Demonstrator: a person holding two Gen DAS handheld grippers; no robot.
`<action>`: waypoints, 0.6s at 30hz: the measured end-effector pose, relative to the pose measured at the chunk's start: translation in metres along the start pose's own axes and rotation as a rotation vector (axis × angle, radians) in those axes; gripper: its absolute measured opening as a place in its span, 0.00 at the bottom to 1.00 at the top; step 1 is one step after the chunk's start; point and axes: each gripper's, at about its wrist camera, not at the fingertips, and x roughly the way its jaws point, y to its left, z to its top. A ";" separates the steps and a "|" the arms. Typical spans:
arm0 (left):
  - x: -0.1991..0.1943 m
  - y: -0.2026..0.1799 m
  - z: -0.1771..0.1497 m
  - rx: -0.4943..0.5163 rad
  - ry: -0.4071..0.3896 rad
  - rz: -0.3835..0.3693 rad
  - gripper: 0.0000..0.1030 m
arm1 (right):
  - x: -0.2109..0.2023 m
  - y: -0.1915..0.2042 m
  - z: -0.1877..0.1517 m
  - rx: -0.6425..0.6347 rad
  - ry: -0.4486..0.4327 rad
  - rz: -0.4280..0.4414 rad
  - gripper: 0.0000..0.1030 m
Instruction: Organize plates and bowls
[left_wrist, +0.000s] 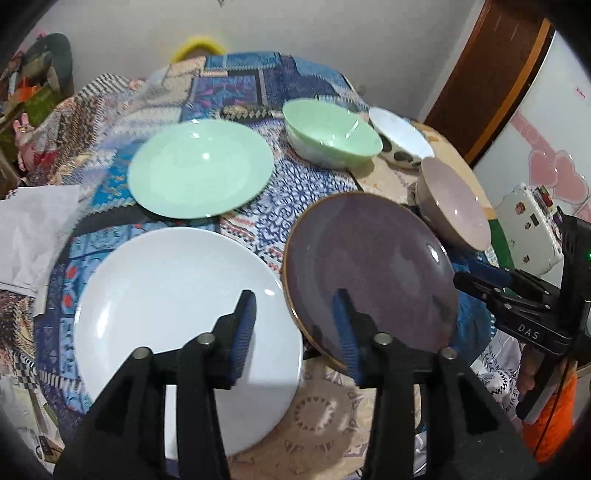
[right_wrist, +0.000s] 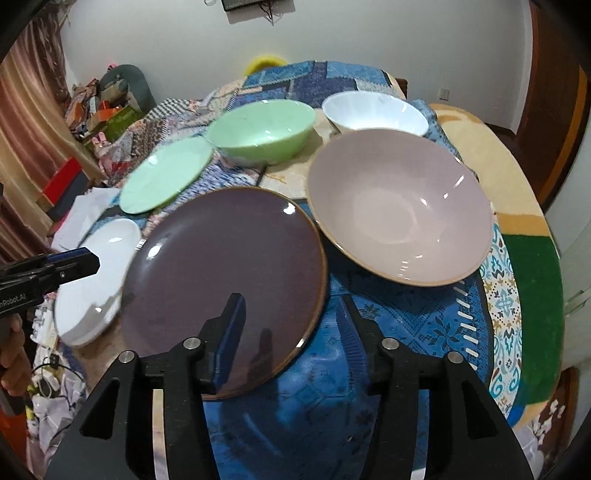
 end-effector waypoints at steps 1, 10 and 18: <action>-0.006 0.001 -0.001 -0.002 -0.013 0.007 0.43 | -0.002 0.004 0.001 -0.006 -0.007 0.004 0.49; -0.046 0.035 -0.011 -0.060 -0.099 0.096 0.70 | -0.011 0.059 0.015 -0.096 -0.065 0.075 0.66; -0.053 0.085 -0.029 -0.144 -0.089 0.160 0.77 | 0.017 0.103 0.017 -0.171 -0.021 0.135 0.66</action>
